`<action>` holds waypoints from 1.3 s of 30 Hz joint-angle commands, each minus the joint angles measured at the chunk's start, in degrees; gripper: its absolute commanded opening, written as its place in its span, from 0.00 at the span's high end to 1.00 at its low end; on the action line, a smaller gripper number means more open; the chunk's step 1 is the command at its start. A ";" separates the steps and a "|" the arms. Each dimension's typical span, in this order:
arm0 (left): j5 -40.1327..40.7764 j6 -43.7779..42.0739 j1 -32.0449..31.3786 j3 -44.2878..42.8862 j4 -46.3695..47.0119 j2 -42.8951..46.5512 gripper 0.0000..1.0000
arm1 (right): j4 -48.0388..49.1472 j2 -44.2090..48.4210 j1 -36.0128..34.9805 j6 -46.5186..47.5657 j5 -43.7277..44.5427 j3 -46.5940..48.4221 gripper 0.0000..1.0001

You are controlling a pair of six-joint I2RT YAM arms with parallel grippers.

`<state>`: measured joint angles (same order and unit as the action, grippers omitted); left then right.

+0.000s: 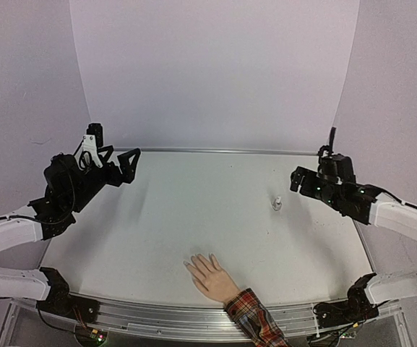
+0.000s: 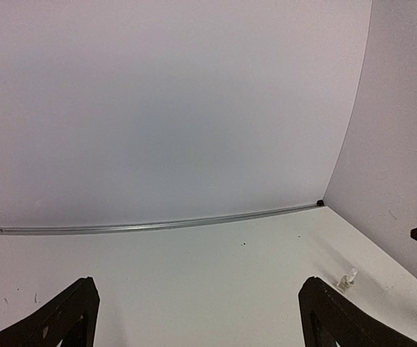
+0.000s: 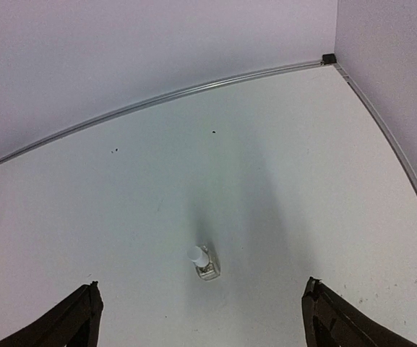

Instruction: Paint the nails

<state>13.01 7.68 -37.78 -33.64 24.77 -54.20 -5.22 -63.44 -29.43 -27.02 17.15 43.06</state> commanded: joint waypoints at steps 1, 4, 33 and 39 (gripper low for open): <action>3.65 3.32 0.14 5.34 8.70 5.00 0.00 | -2.88 13.30 -0.07 -0.26 2.58 -6.56 0.02; 5.23 5.48 0.16 10.00 11.60 8.45 0.00 | -3.32 22.40 -0.05 -1.53 3.45 -11.65 0.02; 21.12 12.71 0.16 36.48 0.32 53.51 0.00 | -12.47 66.60 -0.08 -11.90 10.04 -35.28 0.02; 21.26 12.40 0.16 36.08 0.83 52.03 0.00 | -12.62 64.27 -0.07 -13.48 11.84 -34.41 0.02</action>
<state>33.26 20.02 -37.65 -2.46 26.14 -1.15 -17.72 -0.34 -29.43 -38.51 26.43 7.79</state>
